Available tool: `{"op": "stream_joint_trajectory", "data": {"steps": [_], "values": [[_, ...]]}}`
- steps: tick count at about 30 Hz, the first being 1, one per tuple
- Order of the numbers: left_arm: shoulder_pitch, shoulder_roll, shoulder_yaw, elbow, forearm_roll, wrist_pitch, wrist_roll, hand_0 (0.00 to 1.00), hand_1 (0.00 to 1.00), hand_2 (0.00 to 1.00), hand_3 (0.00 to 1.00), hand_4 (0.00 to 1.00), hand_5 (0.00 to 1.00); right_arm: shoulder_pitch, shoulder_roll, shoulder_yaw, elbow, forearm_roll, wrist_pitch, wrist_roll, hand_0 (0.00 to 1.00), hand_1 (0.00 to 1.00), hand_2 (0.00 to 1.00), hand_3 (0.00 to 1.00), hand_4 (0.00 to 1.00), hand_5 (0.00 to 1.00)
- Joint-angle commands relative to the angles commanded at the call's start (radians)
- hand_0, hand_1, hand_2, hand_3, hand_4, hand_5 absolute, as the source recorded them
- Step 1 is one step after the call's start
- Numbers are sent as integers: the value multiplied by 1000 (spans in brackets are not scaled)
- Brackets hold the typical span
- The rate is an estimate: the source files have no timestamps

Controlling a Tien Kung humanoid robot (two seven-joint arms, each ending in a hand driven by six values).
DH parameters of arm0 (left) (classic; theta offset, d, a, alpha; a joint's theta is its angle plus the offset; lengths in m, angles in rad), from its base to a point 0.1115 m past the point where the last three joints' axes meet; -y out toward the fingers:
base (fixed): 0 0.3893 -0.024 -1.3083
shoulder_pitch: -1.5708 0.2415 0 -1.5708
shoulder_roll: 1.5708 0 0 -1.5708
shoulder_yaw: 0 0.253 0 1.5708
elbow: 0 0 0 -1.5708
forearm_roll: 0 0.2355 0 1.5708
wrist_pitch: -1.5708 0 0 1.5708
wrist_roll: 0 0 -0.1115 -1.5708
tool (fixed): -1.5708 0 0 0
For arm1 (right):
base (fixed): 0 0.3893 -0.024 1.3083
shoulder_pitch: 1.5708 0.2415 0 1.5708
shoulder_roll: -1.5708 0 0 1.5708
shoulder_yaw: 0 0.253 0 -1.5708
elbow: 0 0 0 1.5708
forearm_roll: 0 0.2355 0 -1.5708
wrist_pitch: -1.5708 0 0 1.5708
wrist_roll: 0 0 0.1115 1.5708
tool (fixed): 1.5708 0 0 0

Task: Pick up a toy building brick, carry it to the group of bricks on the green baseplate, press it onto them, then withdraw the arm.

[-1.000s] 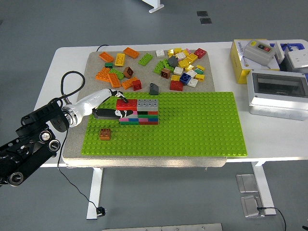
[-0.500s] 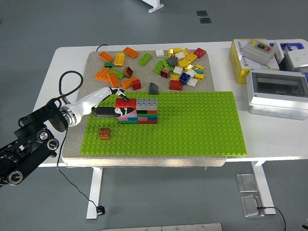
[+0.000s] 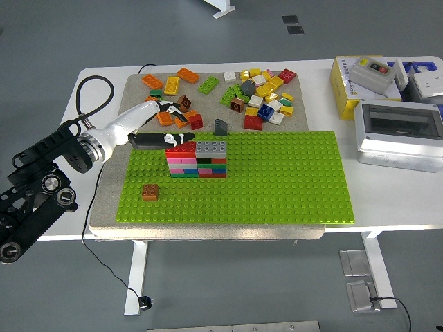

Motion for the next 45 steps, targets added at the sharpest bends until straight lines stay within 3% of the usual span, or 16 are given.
{"op": "stream_joint_trajectory", "data": {"steps": [3,8,9,12,16,22,30,37,45], "values": [[34,8,-65,-70,40,6,8,973,942,937,697,830,660,-3,1,20,0,-10,2,-7,730,719,730,674,393,810],[114,58,-156,-187,64,38,-7,973,942,937,697,830,660,-8,2,55,0,-35,3,-15,730,719,730,674,393,810],[130,65,-166,-206,64,44,-11,968,938,937,814,824,654,-9,2,60,0,-37,2,-16,731,720,734,678,393,815],[184,77,-195,-243,63,58,-22,968,938,937,814,824,654,-14,2,85,0,-48,-2,-25,731,720,734,678,393,815],[261,72,-222,-241,65,64,-24,967,936,935,830,822,652,-20,2,111,0,-58,-9,-39,727,722,743,689,399,819],[313,46,-221,-218,68,69,-22,966,934,932,827,813,645,-21,5,136,0,-74,-35,-30,724,727,749,689,396,816],[332,14,-210,-196,68,78,-21,964,933,931,825,805,642,-30,12,148,0,-17,-72,34,723,733,804,744,407,833],[355,21,-231,-191,70,78,-20,962,931,928,821,802,639,-39,26,88,0,20,-30,-27,718,711,758,725,402,857],[349,-5,-214,-177,73,80,-22,959,926,927,818,788,629,-31,25,77,0,25,-33,-1,718,718,772,741,413,850]]}}
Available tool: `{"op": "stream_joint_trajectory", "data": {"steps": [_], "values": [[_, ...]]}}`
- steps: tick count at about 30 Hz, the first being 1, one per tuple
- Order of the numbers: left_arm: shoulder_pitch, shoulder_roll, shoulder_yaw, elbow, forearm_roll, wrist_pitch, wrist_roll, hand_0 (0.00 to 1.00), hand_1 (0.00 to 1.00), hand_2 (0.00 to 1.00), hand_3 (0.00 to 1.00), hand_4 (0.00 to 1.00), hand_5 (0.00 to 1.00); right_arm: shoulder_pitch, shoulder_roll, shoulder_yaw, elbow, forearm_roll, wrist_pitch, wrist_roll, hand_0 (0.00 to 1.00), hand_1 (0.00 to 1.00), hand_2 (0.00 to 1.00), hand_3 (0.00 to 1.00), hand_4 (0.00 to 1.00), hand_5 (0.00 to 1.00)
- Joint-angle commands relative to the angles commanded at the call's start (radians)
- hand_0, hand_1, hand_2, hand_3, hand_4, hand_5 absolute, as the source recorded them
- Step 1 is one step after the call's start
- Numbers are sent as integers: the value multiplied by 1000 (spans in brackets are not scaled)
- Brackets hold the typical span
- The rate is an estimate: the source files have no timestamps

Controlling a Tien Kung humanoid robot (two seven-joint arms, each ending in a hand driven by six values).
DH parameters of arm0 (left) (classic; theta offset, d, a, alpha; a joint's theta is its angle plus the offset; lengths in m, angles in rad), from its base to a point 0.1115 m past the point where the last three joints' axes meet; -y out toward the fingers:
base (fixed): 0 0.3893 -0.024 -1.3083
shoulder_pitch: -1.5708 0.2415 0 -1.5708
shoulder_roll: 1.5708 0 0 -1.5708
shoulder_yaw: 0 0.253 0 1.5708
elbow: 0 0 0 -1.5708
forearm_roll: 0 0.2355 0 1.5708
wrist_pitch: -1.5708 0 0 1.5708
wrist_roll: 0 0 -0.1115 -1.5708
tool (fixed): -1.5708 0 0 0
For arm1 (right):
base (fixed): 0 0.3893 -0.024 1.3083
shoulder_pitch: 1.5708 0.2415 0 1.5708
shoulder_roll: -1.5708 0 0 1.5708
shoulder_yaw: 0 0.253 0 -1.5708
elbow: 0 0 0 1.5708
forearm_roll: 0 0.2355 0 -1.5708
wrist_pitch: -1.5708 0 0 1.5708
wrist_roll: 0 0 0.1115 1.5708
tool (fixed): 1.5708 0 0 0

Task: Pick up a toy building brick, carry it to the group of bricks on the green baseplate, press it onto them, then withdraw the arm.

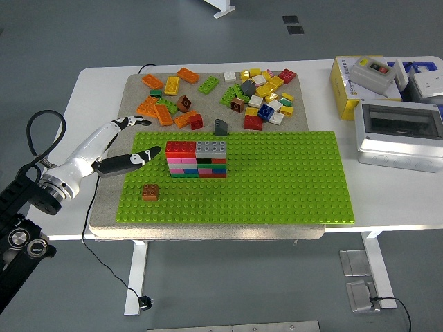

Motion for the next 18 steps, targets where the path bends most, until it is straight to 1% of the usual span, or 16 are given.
{"op": "stream_joint_trajectory", "data": {"steps": [6,7,8,12,15,18], "values": [[-5,-10,12,6,1,-1,2,959,926,927,818,788,629,-2,-4,19,0,25,-12,46,718,718,772,741,413,850],[-5,-11,12,7,1,-1,3,959,925,925,816,777,623,-3,-4,16,0,36,-13,48,716,716,785,772,423,863],[-5,-11,11,7,1,-2,3,959,925,925,816,777,623,-4,-4,12,0,44,-13,47,716,716,785,772,423,863],[-3,-6,2,3,4,-2,6,959,925,925,816,777,623,-4,-3,10,0,42,-6,12,716,716,785,772,423,863],[1,0,-11,-1,6,-2,6,959,925,925,816,775,622,-5,0,2,0,39,9,-13,715,715,786,770,419,872],[5,10,-27,-4,7,-1,4,959,925,925,816,775,622,-5,3,-2,0,36,21,-23,715,715,786,770,419,872]]}}
